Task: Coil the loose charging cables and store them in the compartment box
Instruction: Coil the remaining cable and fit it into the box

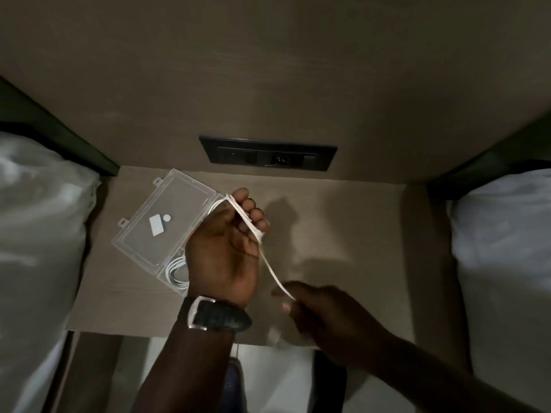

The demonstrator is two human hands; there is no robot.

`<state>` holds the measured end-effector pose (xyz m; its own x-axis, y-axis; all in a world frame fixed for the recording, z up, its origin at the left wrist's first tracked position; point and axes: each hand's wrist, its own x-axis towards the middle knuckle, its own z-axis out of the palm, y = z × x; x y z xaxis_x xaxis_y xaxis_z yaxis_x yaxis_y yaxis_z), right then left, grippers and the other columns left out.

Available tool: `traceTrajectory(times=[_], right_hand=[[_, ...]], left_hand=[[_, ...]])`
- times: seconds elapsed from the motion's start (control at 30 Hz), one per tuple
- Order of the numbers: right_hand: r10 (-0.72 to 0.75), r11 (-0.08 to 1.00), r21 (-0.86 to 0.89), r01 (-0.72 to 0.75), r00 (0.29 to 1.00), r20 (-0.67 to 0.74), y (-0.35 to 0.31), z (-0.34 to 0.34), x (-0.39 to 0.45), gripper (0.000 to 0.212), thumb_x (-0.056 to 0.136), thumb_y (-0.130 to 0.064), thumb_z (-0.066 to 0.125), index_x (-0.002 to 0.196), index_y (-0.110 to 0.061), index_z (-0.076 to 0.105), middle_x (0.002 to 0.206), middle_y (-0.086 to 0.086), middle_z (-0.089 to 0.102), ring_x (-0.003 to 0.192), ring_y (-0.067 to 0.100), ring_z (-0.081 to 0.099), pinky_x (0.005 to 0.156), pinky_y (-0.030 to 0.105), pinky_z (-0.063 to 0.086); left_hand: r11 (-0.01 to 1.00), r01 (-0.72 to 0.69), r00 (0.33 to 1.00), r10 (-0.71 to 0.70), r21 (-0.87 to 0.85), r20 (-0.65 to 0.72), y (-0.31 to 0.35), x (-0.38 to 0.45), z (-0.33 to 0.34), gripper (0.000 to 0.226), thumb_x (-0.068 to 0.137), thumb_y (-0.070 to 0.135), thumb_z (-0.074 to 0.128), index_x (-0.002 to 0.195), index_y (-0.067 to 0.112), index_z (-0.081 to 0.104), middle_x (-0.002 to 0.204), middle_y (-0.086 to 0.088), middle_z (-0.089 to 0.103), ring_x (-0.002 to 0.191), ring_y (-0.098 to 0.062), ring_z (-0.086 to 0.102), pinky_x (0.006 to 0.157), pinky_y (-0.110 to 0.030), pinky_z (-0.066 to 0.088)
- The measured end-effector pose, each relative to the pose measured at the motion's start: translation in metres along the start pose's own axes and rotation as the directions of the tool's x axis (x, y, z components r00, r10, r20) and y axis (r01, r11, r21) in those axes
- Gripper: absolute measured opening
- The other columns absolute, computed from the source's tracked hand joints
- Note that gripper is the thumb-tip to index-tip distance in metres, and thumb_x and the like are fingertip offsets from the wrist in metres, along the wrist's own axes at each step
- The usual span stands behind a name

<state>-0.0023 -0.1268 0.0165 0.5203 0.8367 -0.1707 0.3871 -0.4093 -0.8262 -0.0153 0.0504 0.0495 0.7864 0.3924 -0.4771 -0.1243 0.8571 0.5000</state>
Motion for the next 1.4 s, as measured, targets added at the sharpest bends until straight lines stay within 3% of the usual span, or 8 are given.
traceTrajectory(times=[0.1,0.2,0.4,0.63,0.73,1.0,1.27,1.4], right_hand=[[-0.010,0.997,-0.070,0.014,0.999,0.053,-0.012,-0.019,-0.013,0.033,0.095,-0.060,0.030,0.099,-0.035,0.051,0.070,-0.008,0.059,0.064,0.009,0.058,0.061,0.040,0.049],[0.000,0.990,-0.143,-0.023,0.987,-0.158,-0.005,-0.064,0.000,0.028,0.089,-0.062,0.042,0.088,-0.039,0.058,0.068,-0.017,0.060,0.063,0.003,0.061,0.055,0.029,0.050],[0.180,0.965,0.236,-0.118,0.948,-0.262,0.010,-0.076,0.042,0.018,0.078,-0.042,0.071,0.076,-0.024,0.069,0.070,-0.006,0.068,0.064,0.011,0.063,0.061,0.023,0.048],[0.280,0.876,0.403,-0.265,0.960,0.022,-0.005,0.014,0.011,0.023,0.101,-0.014,0.047,0.101,-0.028,0.065,0.080,-0.005,0.059,0.068,0.005,0.056,0.068,0.033,0.054],[0.192,0.981,0.008,-0.192,0.980,-0.050,-0.007,0.021,-0.003,0.041,0.099,-0.018,0.047,0.140,-0.022,0.049,0.121,-0.006,0.062,0.109,0.010,0.058,0.101,0.026,0.043],[-0.029,0.977,-0.212,-0.003,0.989,-0.145,-0.042,-0.022,0.003,0.019,0.087,-0.018,0.059,0.100,-0.031,0.055,0.090,-0.014,0.061,0.079,-0.003,0.053,0.067,0.006,0.034],[0.457,0.709,0.682,-0.179,0.853,-0.252,-0.025,-0.022,0.027,0.026,0.077,0.001,0.076,0.091,-0.020,0.071,0.090,0.004,0.074,0.071,0.021,0.075,0.068,0.037,0.062],[0.483,0.758,0.640,-0.129,0.770,-0.417,-0.017,-0.001,0.029,0.039,0.077,0.001,0.074,0.100,-0.029,0.063,0.089,-0.008,0.071,0.070,0.013,0.072,0.061,0.028,0.059]], left_hand=[[0.764,-0.166,0.983,0.177,0.623,0.045,-0.010,-0.003,-0.012,0.021,0.095,0.000,0.043,0.092,-0.009,0.061,0.072,-0.010,0.062,0.064,-0.017,0.056,0.064,-0.030,0.048],[0.542,-0.089,0.976,-0.119,0.835,0.181,-0.030,-0.021,-0.019,0.032,0.086,0.016,0.044,0.084,-0.010,0.061,0.065,-0.008,0.057,0.058,-0.013,0.051,0.057,-0.025,0.042],[0.890,0.370,0.899,-0.415,0.265,0.139,-0.032,-0.038,-0.005,0.023,0.084,0.028,0.053,0.070,0.011,0.060,0.057,0.003,0.039,0.044,-0.009,0.032,0.045,-0.021,0.023],[0.966,0.188,0.980,-0.196,-0.178,-0.032,-0.021,-0.017,-0.011,0.017,0.092,0.022,0.044,0.080,0.015,0.055,0.064,0.006,0.048,0.054,-0.005,0.046,0.053,-0.015,0.041],[0.989,0.102,0.982,-0.117,-0.103,-0.150,-0.030,-0.018,-0.019,0.013,0.091,0.011,0.048,0.092,0.009,0.061,0.078,-0.002,0.062,0.071,-0.014,0.066,0.072,-0.023,0.058],[0.818,-0.106,0.974,0.199,0.566,-0.105,-0.056,-0.031,-0.017,0.014,0.096,0.009,0.050,0.097,0.003,0.063,0.085,-0.004,0.074,0.090,-0.018,0.071,0.073,-0.021,0.056],[0.858,-0.045,0.990,0.107,0.511,-0.092,-0.057,-0.039,-0.020,0.019,0.091,0.014,0.056,0.086,0.016,0.074,0.079,0.001,0.074,0.075,-0.010,0.067,0.062,-0.018,0.051],[0.849,-0.102,0.973,0.195,0.519,-0.127,-0.068,-0.040,-0.017,0.021,0.091,0.012,0.054,0.094,0.018,0.074,0.082,0.003,0.074,0.077,-0.007,0.066,0.064,-0.017,0.050]])
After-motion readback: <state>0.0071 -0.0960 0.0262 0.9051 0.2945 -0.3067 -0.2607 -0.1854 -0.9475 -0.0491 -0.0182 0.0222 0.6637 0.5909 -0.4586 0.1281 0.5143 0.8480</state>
